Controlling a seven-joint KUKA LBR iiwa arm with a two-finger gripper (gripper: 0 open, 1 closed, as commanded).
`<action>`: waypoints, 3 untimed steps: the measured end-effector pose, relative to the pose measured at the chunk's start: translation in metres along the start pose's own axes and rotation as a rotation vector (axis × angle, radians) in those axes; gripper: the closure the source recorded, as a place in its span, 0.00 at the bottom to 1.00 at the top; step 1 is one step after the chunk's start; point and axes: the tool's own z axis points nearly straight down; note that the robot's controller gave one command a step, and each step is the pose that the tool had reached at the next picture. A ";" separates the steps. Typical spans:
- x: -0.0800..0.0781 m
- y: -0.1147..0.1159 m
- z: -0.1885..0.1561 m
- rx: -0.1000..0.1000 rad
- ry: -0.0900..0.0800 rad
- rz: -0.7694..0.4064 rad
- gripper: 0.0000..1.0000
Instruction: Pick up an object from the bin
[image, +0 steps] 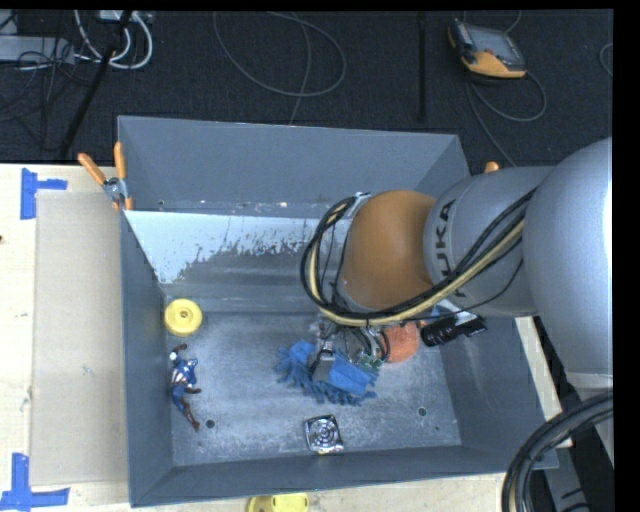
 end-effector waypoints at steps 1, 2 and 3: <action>0.000 0.000 0.000 0.000 0.000 0.001 1.00; 0.020 0.004 -0.044 0.002 0.010 -0.001 1.00; -0.022 0.003 -0.182 0.000 0.000 -0.026 1.00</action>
Offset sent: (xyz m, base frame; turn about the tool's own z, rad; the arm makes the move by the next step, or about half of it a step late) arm -0.0411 0.0156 0.1194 0.0025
